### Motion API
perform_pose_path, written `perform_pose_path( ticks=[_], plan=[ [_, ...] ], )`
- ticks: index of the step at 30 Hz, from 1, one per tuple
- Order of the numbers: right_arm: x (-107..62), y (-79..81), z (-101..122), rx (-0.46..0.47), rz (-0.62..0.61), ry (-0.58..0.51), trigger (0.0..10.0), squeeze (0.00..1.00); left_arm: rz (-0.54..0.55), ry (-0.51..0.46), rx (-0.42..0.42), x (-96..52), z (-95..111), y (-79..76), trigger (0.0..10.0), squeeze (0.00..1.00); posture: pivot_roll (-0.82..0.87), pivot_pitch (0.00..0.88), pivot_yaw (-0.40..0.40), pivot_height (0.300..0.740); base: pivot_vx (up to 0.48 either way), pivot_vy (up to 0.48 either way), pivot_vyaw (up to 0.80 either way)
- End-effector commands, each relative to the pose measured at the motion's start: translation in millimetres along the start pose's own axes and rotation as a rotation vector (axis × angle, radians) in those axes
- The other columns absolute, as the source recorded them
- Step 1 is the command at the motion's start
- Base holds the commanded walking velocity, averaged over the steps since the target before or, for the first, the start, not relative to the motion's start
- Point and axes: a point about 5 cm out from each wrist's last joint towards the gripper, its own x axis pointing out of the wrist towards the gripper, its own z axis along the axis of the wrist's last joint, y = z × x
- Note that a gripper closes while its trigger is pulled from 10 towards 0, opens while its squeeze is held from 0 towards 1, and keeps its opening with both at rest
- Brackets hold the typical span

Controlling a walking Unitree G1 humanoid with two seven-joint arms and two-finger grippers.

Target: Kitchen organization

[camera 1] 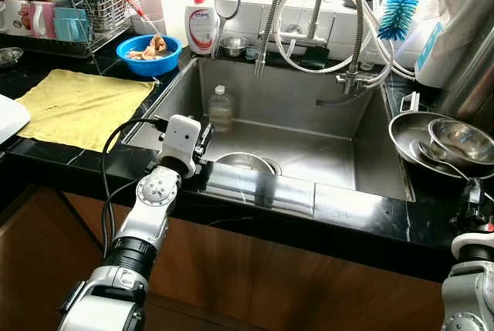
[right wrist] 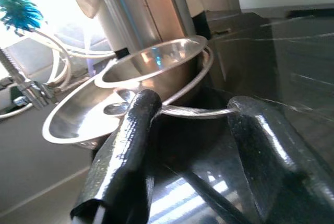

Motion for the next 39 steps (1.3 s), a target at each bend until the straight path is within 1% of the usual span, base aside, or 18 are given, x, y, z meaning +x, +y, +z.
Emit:
perform_pose_path(
  ticks=[1,7,16,21,22,23,24,25,39],
  plan=[
    [0.7,-5.6,0,-0.010,-0.030,-0.001,10.0,0.00,-0.017,-0.004,0.029,-2.0,0,-0.5,10.0,0.00,0.05,0.000,-0.023,0.740,0.000,0.000,0.00],
    [1.6,-6.1,0,-0.010,-0.031,-0.001,10.0,0.00,-0.016,-0.004,0.029,-1.7,0,-0.3,10.0,0.00,0.05,0.000,-0.023,0.740,0.000,0.000,0.00],
    [10.8,-5.8,4,-0.020,-0.023,-0.017,10.0,0.00,-0.017,-0.007,0.029,-0.8,1,-0.8,10.0,0.00,0.05,0.000,-0.020,0.740,0.000,0.000,0.00],
    [12.5,-5.4,4,-0.022,-0.017,-0.018,10.0,0.00,-0.017,-0.008,0.029,-0.8,1,-0.9,10.0,0.00,0.05,0.000,-0.022,0.740,0.000,0.000,0.00],
    [12.7,-5.2,4,-0.021,-0.014,-0.019,3.8,0.00,-0.017,-0.008,0.029,-0.7,1,-0.9,10.0,0.00,0.05,0.000,-0.022,0.740,0.000,0.000,0.00],
    [12.9,-4.9,4,-0.021,-0.013,-0.020,3.8,0.00,-0.017,-0.008,0.029,-0.6,2,-0.8,10.0,0.00,0.05,0.000,-0.022,0.740,0.000,0.000,0.00],
    [13.1,-3.9,4,-0.022,-0.010,-0.020,0.7,0.00,-0.015,-0.009,0.030,-0.5,2,-0.5,10.0,0.00,0.05,0.000,-0.022,0.740,0.000,0.000,0.00],
    [13.3,-3.5,4,-0.022,-0.009,-0.020,0.0,0.00,-0.014,-0.009,0.030,-0.4,2,-0.5,10.0,0.00,0.05,0.000,-0.022,0.740,0.000,0.000,0.00],
    [13.8,0.9,2,-0.010,0.011,-0.020,0.0,0.00,-0.010,-0.013,0.037,0.7,3,0.0,10.0,0.00,0.06,0.000,-0.023,0.740,0.000,0.000,0.00]
  ],
)
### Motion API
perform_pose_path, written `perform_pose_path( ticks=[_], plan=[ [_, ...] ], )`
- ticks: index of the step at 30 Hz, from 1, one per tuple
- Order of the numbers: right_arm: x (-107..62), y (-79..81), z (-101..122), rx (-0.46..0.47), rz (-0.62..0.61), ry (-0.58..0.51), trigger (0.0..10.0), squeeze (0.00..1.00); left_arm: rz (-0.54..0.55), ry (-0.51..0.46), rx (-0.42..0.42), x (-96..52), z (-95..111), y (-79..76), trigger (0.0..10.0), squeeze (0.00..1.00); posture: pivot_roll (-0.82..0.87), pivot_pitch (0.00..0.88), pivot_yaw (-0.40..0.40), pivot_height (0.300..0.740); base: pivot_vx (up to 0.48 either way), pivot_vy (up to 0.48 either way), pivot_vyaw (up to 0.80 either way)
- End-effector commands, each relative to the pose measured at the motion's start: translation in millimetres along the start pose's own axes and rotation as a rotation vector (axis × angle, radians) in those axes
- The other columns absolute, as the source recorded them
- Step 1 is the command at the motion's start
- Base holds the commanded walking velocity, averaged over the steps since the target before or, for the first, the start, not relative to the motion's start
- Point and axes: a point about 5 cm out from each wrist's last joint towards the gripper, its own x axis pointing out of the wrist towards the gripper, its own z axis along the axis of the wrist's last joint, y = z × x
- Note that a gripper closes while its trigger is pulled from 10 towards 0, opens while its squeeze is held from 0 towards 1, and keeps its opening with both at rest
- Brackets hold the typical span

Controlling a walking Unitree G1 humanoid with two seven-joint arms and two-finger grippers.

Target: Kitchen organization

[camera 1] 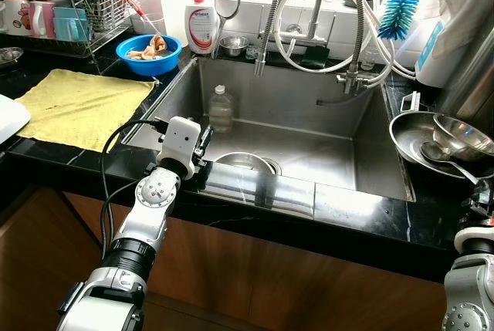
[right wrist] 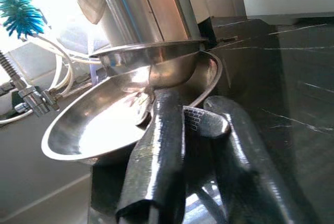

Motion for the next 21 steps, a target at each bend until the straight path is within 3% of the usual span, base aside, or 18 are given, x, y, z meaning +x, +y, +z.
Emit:
perform_pose_path(
  ticks=[1,4,5,6,7,8,9,21],
  plan=[
    [0.7,-1.1,-1,-0.006,-0.008,0.009,0.0,0.00,-0.011,-0.018,0.034,1.7,4,-0.4,10.0,0.00,0.06,0.000,-0.023,0.740,0.000,0.000,0.00],
    [0.6,2.1,-2,0.006,0.010,0.013,0.3,0.00,-0.008,-0.017,0.036,1.8,4,0.2,10.0,0.00,0.06,0.000,-0.025,0.740,0.000,0.000,0.00],
    [0.5,5.0,-2,0.015,0.027,0.016,0.7,0.00,-0.007,-0.017,0.038,1.8,4,0.4,10.0,0.00,0.06,0.000,-0.025,0.740,0.000,0.000,0.00],
    [0.5,7.4,-3,0.019,0.042,0.023,2.5,0.00,-0.006,-0.018,0.040,1.8,5,0.6,10.0,0.00,0.06,0.000,-0.025,0.740,0.000,0.000,0.00],
    [0.5,9.0,-3,0.021,0.052,0.027,2.5,0.00,-0.006,-0.018,0.042,1.8,5,0.7,10.0,0.00,0.06,0.000,-0.025,0.740,0.000,0.000,0.00],
    [0.4,12.9,-4,0.026,0.074,0.033,4.4,0.00,-0.008,-0.019,0.050,1.9,5,0.8,10.0,0.00,0.06,0.000,-0.025,0.740,0.000,0.000,0.00],
    [0.1,16.9,-5,0.020,0.095,0.040,10.0,0.00,-0.009,-0.020,0.055,2.0,5,1.1,10.0,0.00,0.06,0.000,-0.025,0.740,0.000,0.000,0.00],
    [-3.3,30.0,-10,0.036,0.155,0.067,10.0,0.00,-0.006,-0.017,0.074,2.2,5,5.1,10.0,0.00,0.06,0.000,-0.028,0.740,0.000,0.000,0.00]
  ],
)
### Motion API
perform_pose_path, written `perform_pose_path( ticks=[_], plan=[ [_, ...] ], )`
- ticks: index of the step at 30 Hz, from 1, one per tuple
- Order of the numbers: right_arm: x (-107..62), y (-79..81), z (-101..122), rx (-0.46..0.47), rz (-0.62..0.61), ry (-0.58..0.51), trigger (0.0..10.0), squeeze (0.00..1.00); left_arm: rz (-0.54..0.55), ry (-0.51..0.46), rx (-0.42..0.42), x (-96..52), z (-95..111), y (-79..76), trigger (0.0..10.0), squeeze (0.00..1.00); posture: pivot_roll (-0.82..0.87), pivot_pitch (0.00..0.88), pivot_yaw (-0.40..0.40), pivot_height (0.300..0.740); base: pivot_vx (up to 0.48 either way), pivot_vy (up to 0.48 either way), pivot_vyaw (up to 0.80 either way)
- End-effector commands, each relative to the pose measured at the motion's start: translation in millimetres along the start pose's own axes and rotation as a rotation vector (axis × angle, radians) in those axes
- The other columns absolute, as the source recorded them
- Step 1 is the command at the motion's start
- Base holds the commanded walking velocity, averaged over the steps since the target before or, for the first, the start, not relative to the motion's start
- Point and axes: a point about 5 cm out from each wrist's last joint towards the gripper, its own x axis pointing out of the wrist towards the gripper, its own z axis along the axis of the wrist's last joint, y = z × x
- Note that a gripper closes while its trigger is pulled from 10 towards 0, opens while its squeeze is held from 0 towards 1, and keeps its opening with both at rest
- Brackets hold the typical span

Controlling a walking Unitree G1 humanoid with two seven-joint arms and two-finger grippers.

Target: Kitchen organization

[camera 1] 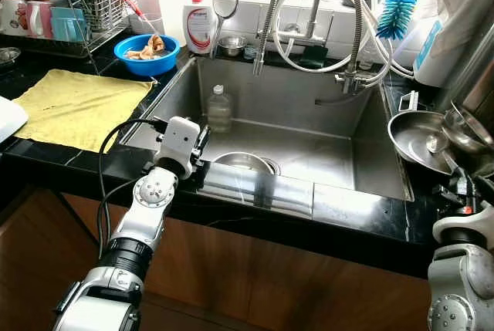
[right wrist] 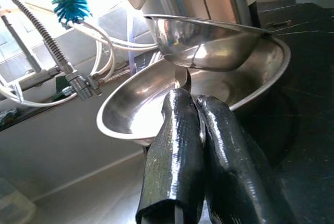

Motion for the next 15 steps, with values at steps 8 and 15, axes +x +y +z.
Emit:
perform_pose_path(
  ticks=[8,15],
  plan=[
    [-3.1,24.3,-3,0.052,0.158,0.042,10.0,0.00,-0.007,-0.023,0.027,3.3,6,0.3,10.0,0.00,0.06,0.000,-0.028,0.740,0.000,0.000,0.00],
    [-7.3,41.3,1,0.071,0.283,0.037,10.0,0.00,-0.006,-0.026,0.025,3.5,6,-0.7,10.0,0.00,0.06,0.000,-0.028,0.740,0.000,0.000,0.00]
  ],
)
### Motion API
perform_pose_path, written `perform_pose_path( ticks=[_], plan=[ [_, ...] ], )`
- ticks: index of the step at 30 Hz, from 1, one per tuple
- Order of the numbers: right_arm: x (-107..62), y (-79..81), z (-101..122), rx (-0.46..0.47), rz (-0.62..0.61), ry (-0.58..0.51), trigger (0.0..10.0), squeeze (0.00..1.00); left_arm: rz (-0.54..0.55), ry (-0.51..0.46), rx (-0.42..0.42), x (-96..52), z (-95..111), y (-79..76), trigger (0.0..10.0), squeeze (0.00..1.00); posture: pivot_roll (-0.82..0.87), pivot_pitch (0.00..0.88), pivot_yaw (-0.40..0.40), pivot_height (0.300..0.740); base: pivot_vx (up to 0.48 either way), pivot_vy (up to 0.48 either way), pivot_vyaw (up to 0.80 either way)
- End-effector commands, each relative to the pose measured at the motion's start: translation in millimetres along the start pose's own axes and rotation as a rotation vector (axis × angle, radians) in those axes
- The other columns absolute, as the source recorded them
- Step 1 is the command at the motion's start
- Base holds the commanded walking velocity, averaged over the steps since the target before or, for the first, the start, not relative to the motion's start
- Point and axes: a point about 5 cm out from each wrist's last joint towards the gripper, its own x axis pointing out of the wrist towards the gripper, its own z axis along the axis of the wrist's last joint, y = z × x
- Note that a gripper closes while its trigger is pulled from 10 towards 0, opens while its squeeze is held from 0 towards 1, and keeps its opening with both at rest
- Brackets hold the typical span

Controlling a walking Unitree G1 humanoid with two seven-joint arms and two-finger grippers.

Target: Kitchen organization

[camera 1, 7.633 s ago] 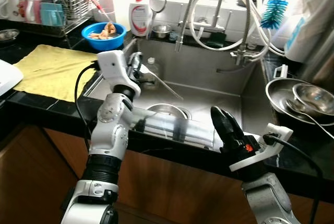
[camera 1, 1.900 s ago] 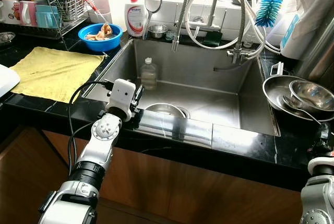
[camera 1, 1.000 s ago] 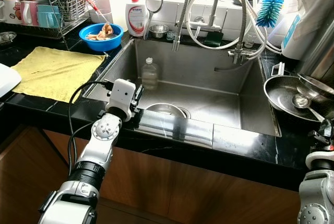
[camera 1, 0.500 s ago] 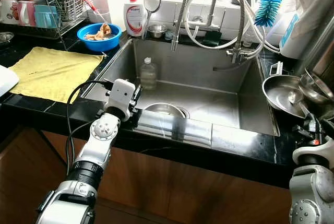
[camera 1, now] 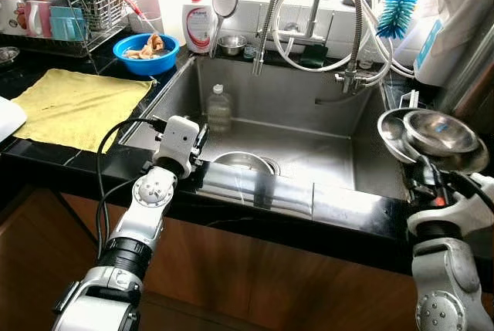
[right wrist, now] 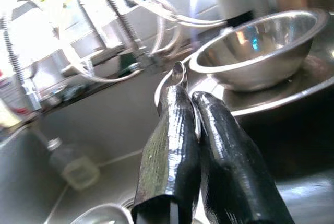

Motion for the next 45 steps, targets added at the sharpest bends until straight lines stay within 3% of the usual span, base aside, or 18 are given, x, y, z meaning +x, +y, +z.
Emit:
perform_pose_path(
  ticks=[1,10,16,20,22,28,30,33,45],
  plan=[
    [0.1,5.7,7,-0.008,0.037,-0.021,10.0,0.00,-0.015,-0.018,0.015,3.7,5,-2.0,10.0,0.00,0.06,0.000,-0.027,0.740,0.000,0.000,0.00],
    [1.3,-1.6,21,-0.035,-0.009,-0.096,10.0,0.00,-0.020,-0.037,-0.012,4.2,8,-6.3,10.0,0.00,0.06,0.000,-0.027,0.740,0.000,0.000,0.00],
    [0.9,-15.4,23,-0.054,-0.108,-0.113,10.0,0.00,-0.019,-0.047,-0.023,4.5,10,-5.5,10.0,0.00,0.06,0.000,-0.025,0.740,0.000,0.000,0.00],
    [1.5,-3.8,27,-0.036,-0.021,-0.137,10.0,0.00,-0.017,-0.052,-0.026,4.7,11,-5.3,10.0,0.00,0.06,0.000,-0.025,0.740,0.000,0.000,0.00],
    [1.7,8.3,26,-0.018,0.061,-0.120,10.0,0.00,-0.017,-0.054,-0.026,5.1,11,-5.3,10.0,0.00,0.06,0.000,-0.024,0.740,0.000,0.000,0.00],
    [1.2,19.0,24,0.000,0.134,-0.111,10.0,0.00,-0.011,-0.057,-0.027,5.4,12,-4.3,10.0,0.00,0.06,0.000,-0.024,0.740,0.000,0.000,0.00],
    [-1.4,31.8,23,0.018,0.234,-0.095,10.0,0.00,-0.005,-0.059,-0.025,5.6,12,-3.0,10.0,0.00,0.06,0.000,-0.024,0.740,0.000,0.000,0.00],
    [-3.6,37.6,17,0.007,0.277,-0.062,10.0,0.00,-0.002,-0.059,-0.022,5.6,12,-2.4,10.0,0.00,0.06,0.000,-0.026,0.740,0.000,0.000,0.00],
    [-0.4,22.6,5,-0.080,0.163,0.024,10.0,0.00,-0.018,-0.048,-0.021,4.2,9,-5.2,10.0,0.00,0.05,0.000,-0.030,0.740,0.000,0.000,0.00]
  ],
)
